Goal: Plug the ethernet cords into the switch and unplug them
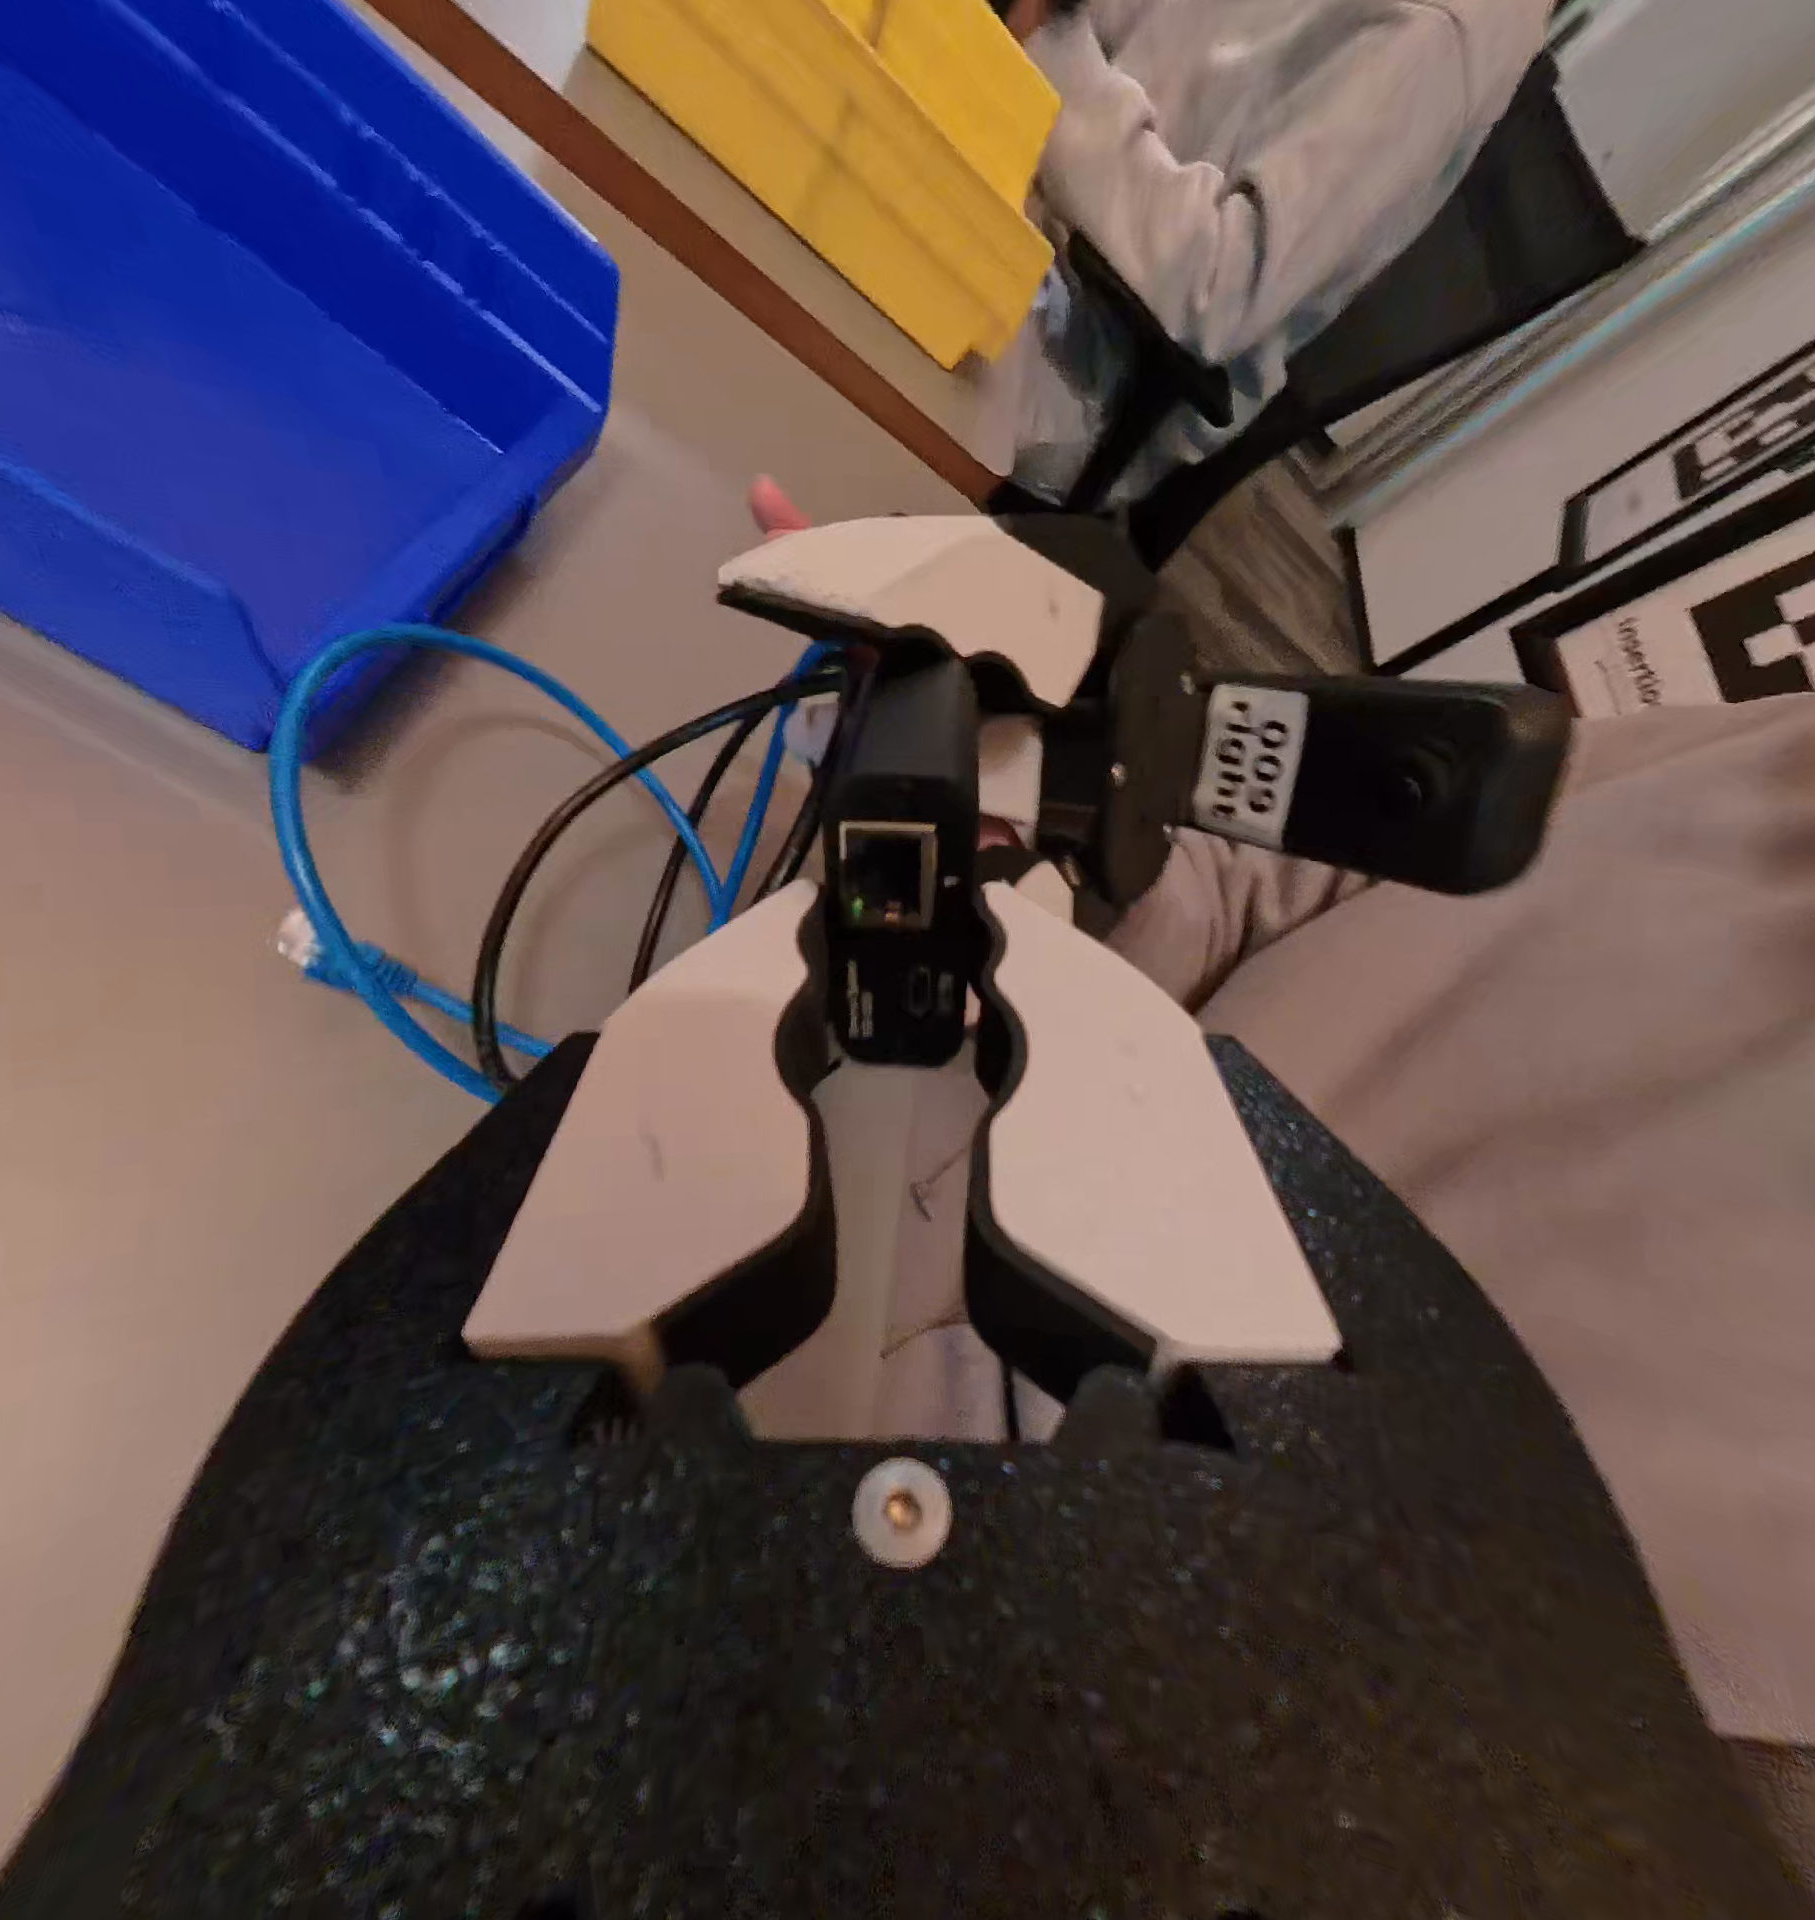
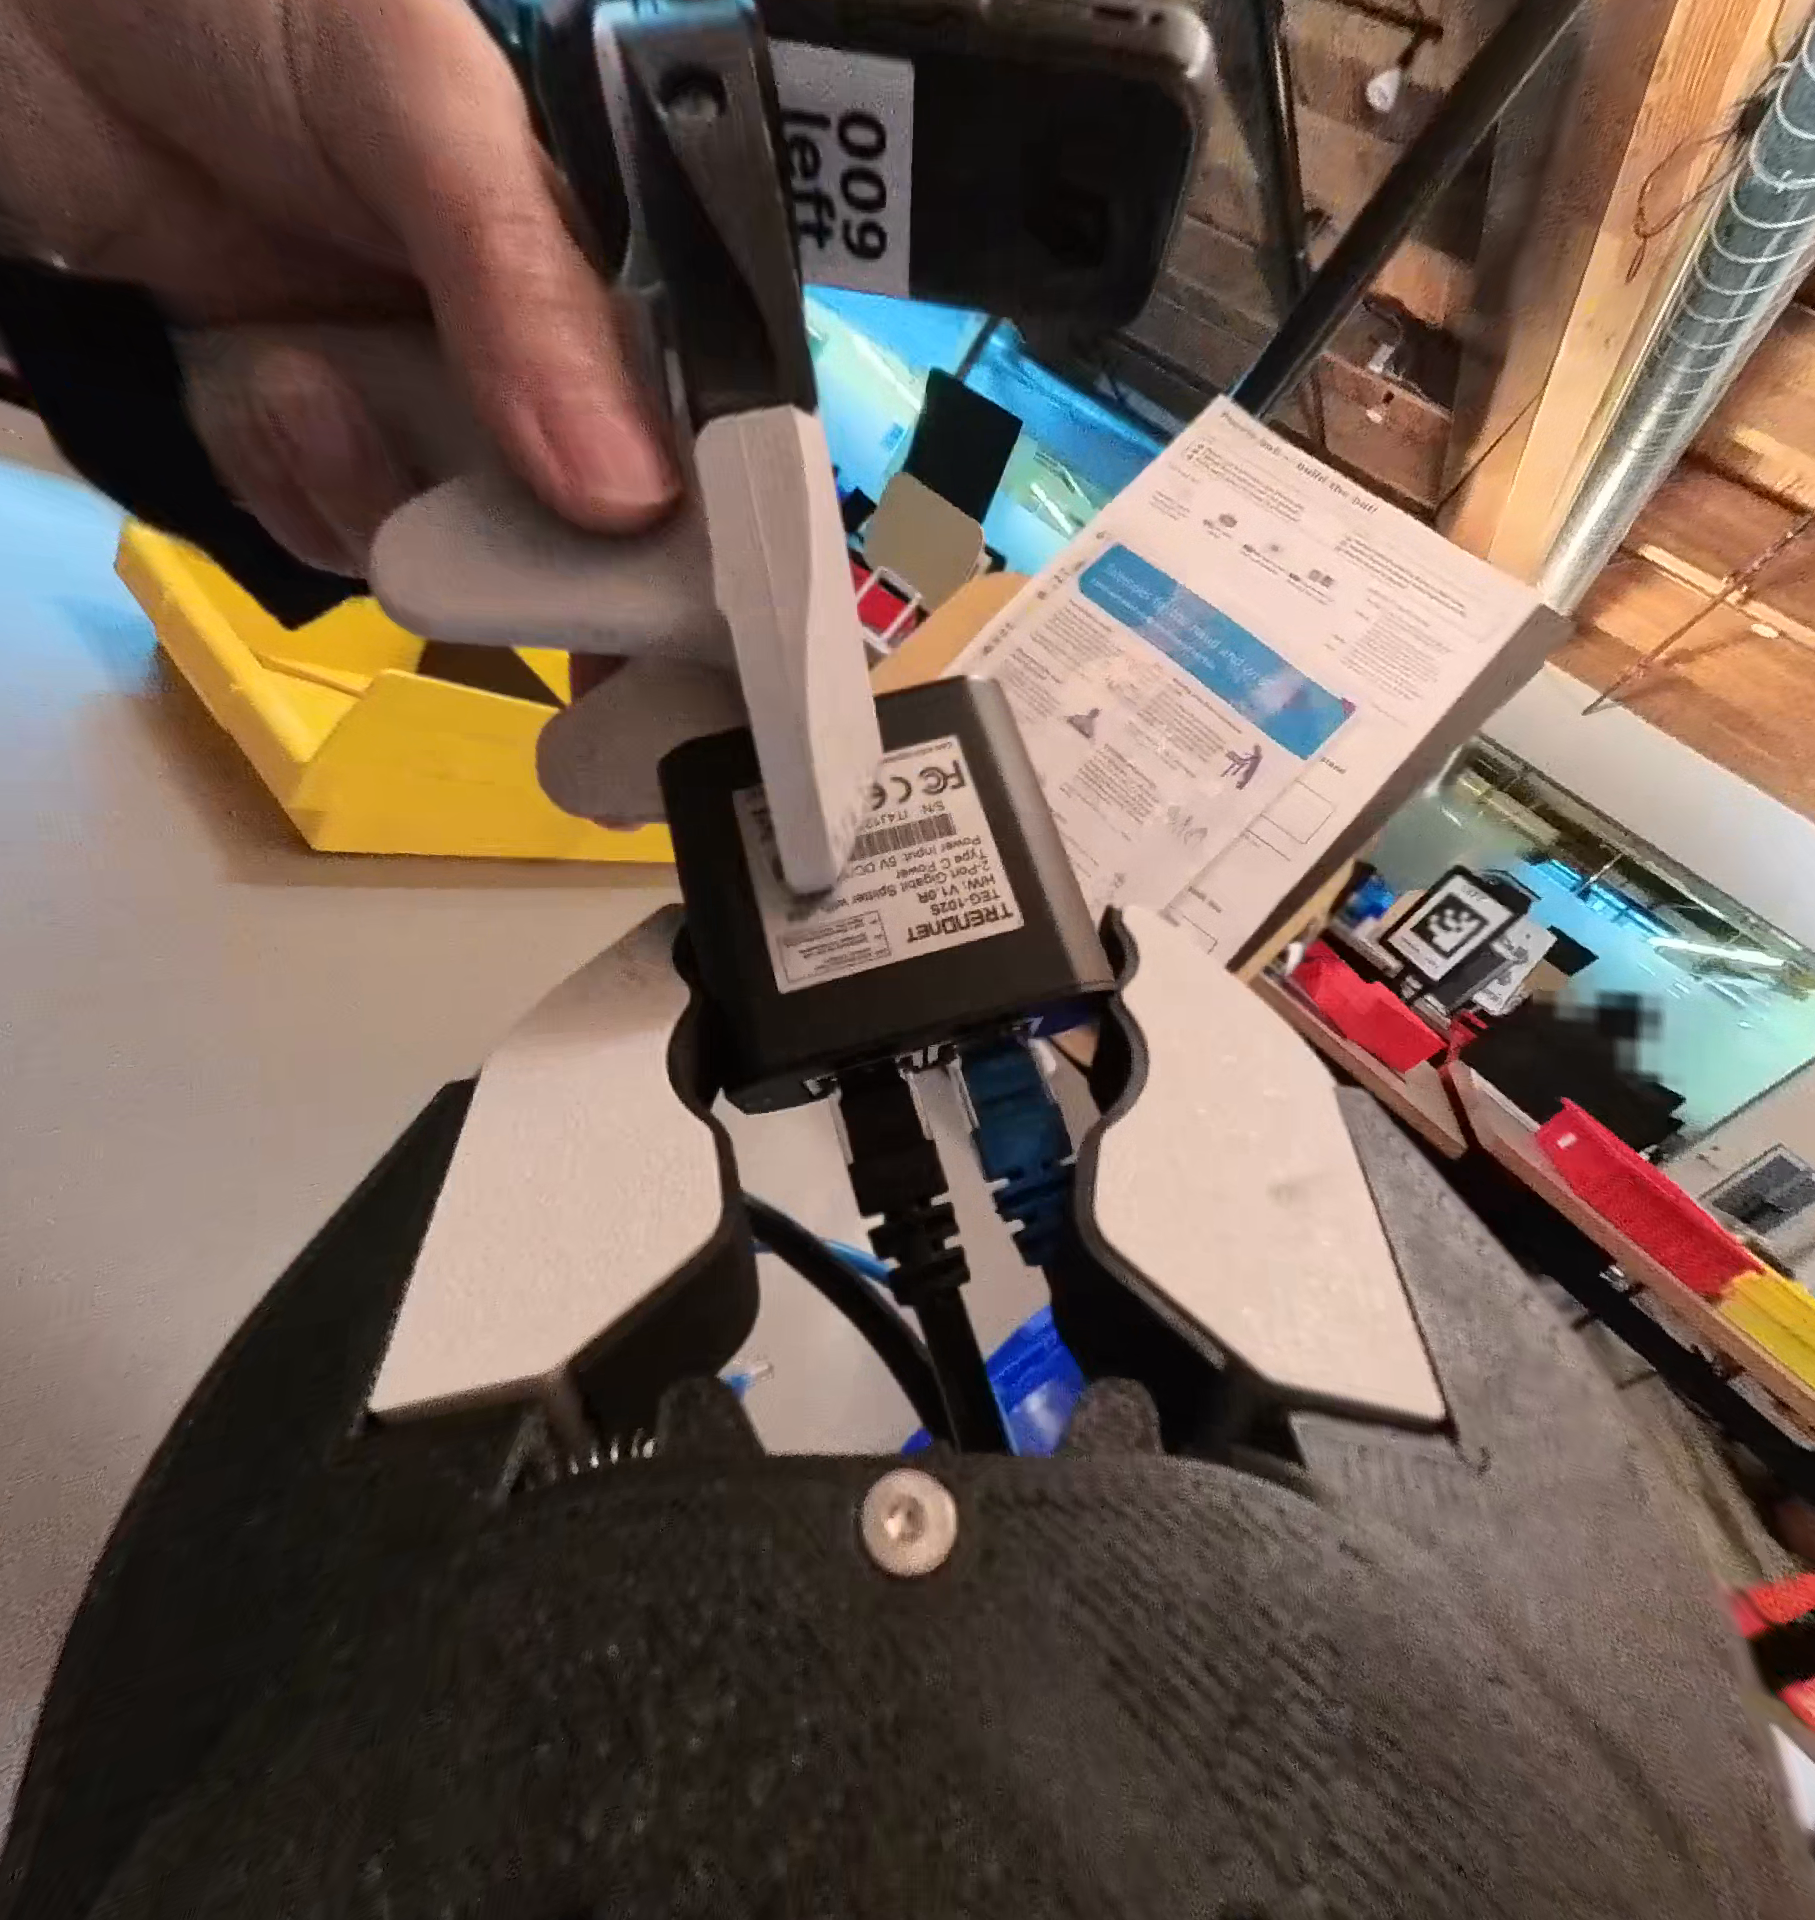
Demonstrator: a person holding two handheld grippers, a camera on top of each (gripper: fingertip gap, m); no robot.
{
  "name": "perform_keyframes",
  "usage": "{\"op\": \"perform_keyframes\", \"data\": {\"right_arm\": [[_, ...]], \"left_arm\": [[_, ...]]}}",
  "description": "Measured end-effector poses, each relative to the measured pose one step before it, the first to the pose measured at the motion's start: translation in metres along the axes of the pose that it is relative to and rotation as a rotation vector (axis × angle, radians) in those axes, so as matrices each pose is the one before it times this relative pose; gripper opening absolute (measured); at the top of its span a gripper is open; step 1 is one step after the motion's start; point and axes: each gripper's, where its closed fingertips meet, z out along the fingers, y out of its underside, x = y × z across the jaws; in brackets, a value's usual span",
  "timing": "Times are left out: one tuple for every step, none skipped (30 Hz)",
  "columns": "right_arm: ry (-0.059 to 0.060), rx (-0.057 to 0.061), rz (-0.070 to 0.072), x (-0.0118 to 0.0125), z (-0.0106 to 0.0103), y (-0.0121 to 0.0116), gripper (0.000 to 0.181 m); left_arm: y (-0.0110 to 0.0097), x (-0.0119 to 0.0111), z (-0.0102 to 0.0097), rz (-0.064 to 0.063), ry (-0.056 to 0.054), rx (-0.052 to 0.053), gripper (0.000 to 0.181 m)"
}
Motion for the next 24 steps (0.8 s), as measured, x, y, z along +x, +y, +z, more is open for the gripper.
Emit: {"op": "perform_keyframes", "data": {"right_arm": [[0.0127,0.002,-0.0253,-0.0018,0.00274,-0.00256,0.071],[-0.0161,0.0331,-0.0188,-0.00472,0.00088,-0.00557,0.071],[-0.0462,0.0338,-0.0076,-0.0063,0.00175,-0.00505,0.07],[-0.0799,0.031,0.0189,-0.00877,0.0009,-0.005,0.069],[-0.1029,0.0434,0.0351,-0.00978,-0.00003,-0.00696,0.067],[-0.0634,0.0515,0.0304,-0.00403,-0.00103,-0.0088,0.066],[-0.0072,0.0536,0.0083,0.00554,-0.00174,-0.01137,0.069],[0.004,0.056,-0.0115,0.01007,-0.00195,-0.01404,0.073],[-0.0161,0.0514,-0.0069,0.01109,-0.00136,-0.01589,0.076],[-0.035,0.0486,0.0226,0.01216,-0.00034,-0.01767,0.078],[-0.0369,0.041,0.0561,0.01453,0.00056,-0.01697,0.079],[-0.0365,0.0319,0.0593,0.01481,0.00319,-0.01548,0.074],[-0.0335,0.0187,0.0281,0.01223,0.00604,-0.01131,0.07],[-0.0343,-0.0051,-0.0086,0.00842,0.00938,-0.00374,0.072],[-0.0378,-0.0166,-0.0085,0.00437,0.01288,0.00313,0.077],[-0.0504,-0.0419,0.0153,-0.00281,0.0149,0.01183,0.079],[-0.0775,-0.0523,0.0265,-0.01064,0.0153,0.01514,0.088],[-0.0403,-0.0348,0.0056,-0.00891,0.01413,0.01378,0.094],[0.0107,-0.016,-0.0192,-0.00452,0.01221,0.01149,0.097],[-0.0001,0.0016,-0.0072,-0.00694,0.00884,0.00848,0.098],[-0.016,0.0258,0.033,-0.00774,0.00613,0.00459,0.099],[-0.0168,0.0333,0.0521,-0.00675,0.00346,0.00361,0.099],[0.0014,0.0268,0.0426,-0.00416,0.00247,0.00448,0.099],[0.0386,0.012,0.0164,0.00078,0.00104,0.00704,0.098]], "left_arm": [[0.00289,-0.00036,-0.00153,0.0232,-0.0082,0.0168,0.023],[0.00285,0.00094,-0.00368,0.0314,-0.0039,0.0117,0.023],[0.00425,0.00106,-0.00408,0.0241,-0.0124,0.0028,0.023],[0.00513,0.00076,-0.00442,0.0172,-0.0188,-0.0022,0.023],[0.00704,0.00089,-0.00451,0.0113,-0.0102,-0.0157,0.023],[0.00708,0.00046,-0.00547,-0.0152,0.0014,-0.017,0.023],[0.00372,-0.00237,-0.0074,-0.0499,-0.0059,0.0045,0.023],[0.00277,-0.00515,-0.00989,-0.0605,-0.0132,0.0083,0.023],[0.00485,-0.0091,-0.01147,-0.0407,-0.0351,-0.0105,0.023],[0.00552,-0.01319,-0.01235,-0.0265,-0.0638,-0.016,0.023],[0.00477,-0.01193,-0.01184,-0.0317,-0.0536,-0.0108,0.023],[0.00588,-0.00654,-0.01018,-0.0339,-0.0159,-0.0212,0.023],[0.00546,0.0004,-0.00841,-0.0285,0.0281,-0.0206,0.023],[0.0026,0.00426,-0.00687,-0.0202,0.0455,-0.0057,0.023],[0.00008,0.00429,-0.00497,-0.0209,0.0362,0.0052,0.023],[0.00025,0.00321,-0.0027,-0.0217,0.0264,-0.0027,0.023],[-0.00072,0.00323,-0.00042,-0.0158,0.0294,-0.0016,0.023],[-0.00365,0.0034,0.00065,-0.0165,0.0349,0.0156,0.023],[-0.00443,0.00404,0.00086,-0.0183,0.0443,0.0165,0.023],[-0.00525,0.00394,0.00088,-0.0112,0.0427,0.0211,0.023],[-0.00512,0.00274,0.00058,-0.0105,0.032,0.0219,0.023],[-0.00516,0.00079,0.00102,-0.0102,0.018,0.0254,0.023],[-0.00502,-0.00166,0.00153,-0.012,0.0023,0.0311,0.023],[-0.00375,-0.00481,0.0023,-0.0109,-0.0173,0.0287,0.023]]}}
